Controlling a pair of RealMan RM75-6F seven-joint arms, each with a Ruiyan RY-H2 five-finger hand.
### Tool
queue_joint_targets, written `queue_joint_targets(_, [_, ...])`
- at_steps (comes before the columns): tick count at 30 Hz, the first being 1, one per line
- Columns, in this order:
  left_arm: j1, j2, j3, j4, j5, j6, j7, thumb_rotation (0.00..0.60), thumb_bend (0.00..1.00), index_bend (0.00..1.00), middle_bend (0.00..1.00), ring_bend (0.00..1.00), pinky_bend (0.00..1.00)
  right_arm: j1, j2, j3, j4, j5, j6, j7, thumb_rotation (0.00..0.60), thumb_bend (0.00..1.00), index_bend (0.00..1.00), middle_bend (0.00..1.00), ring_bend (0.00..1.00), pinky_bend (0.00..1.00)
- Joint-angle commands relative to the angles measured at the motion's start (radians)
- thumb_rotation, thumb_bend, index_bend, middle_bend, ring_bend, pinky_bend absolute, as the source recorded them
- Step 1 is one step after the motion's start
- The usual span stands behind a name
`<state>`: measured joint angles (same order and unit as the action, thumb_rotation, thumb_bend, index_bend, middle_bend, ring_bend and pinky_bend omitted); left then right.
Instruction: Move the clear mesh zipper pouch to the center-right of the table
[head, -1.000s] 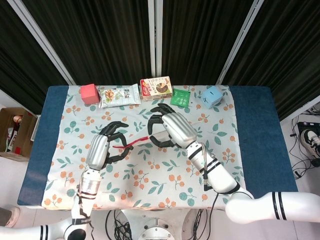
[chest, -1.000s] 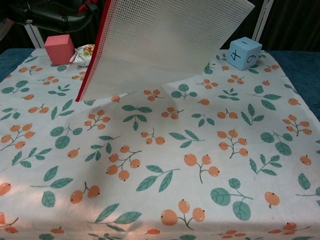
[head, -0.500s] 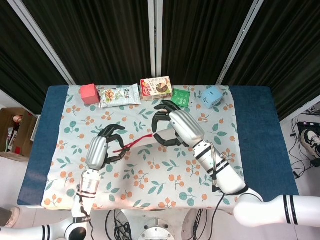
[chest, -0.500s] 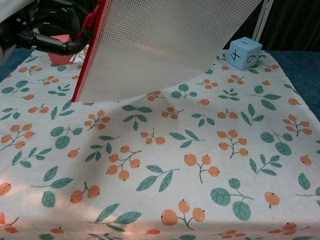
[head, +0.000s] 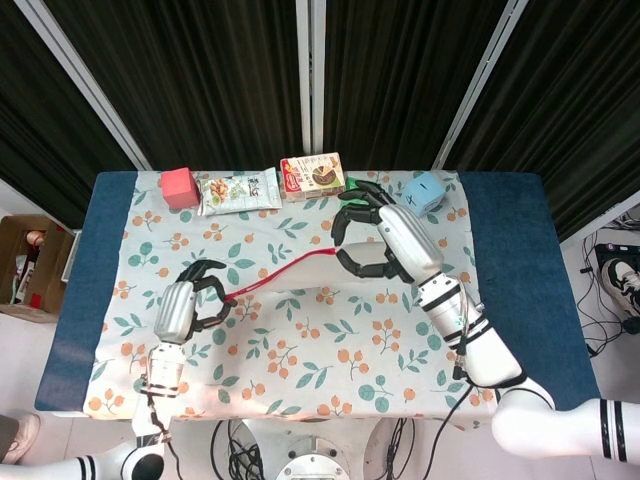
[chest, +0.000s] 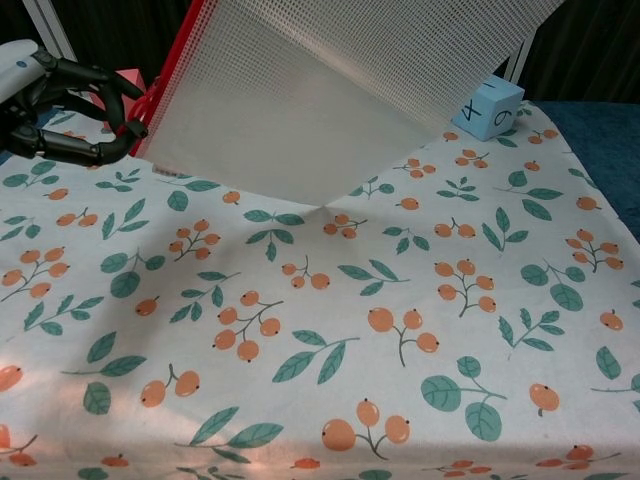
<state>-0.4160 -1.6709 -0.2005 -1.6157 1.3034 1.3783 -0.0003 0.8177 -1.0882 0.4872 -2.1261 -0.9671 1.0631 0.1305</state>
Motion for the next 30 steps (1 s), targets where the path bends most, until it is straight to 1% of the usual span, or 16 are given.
queue_joint_targets(1, [0.004,-0.006,-0.002,0.023,-0.008,-0.003,0.003,0.6,0.36,0.7,0.27,0.18,0.24,-0.026,0.026,0.009,-0.008,-0.025,0.005,0.034,0.6,0.69,0.88,0.46,0.19,0.09])
queue_joint_targets(11, [0.019,-0.009,-0.016,0.071,-0.037,-0.012,-0.007,0.6,0.36,0.7,0.27,0.18,0.24,-0.083,0.069,0.015,-0.003,-0.076,0.019,0.122,0.6,0.69,0.88,0.46,0.19,0.09])
queue_joint_targets(18, [0.02,-0.008,-0.025,0.069,-0.034,-0.011,-0.004,0.6,0.36,0.7,0.27,0.18,0.24,-0.082,0.059,0.009,0.012,-0.091,0.008,0.144,0.6,0.69,0.88,0.46,0.19,0.09])
queue_joint_targets(24, [0.023,-0.012,-0.043,0.09,-0.021,0.02,0.01,0.6,0.36,0.7,0.27,0.18,0.24,-0.075,0.02,0.002,0.029,-0.116,0.011,0.171,0.6,0.69,0.88,0.46,0.19,0.09])
queue_joint_targets(28, [0.01,-0.021,-0.081,0.128,-0.028,0.033,0.017,0.6,0.36,0.69,0.27,0.18,0.24,-0.063,-0.044,-0.012,0.078,-0.155,0.025,0.19,0.6,0.68,0.87,0.46,0.19,0.09])
queue_joint_targets(30, [0.0,-0.029,-0.107,0.154,-0.033,0.041,0.016,0.6,0.36,0.68,0.27,0.18,0.24,-0.058,-0.082,-0.021,0.108,-0.186,0.028,0.221,0.6,0.68,0.87,0.46,0.19,0.09])
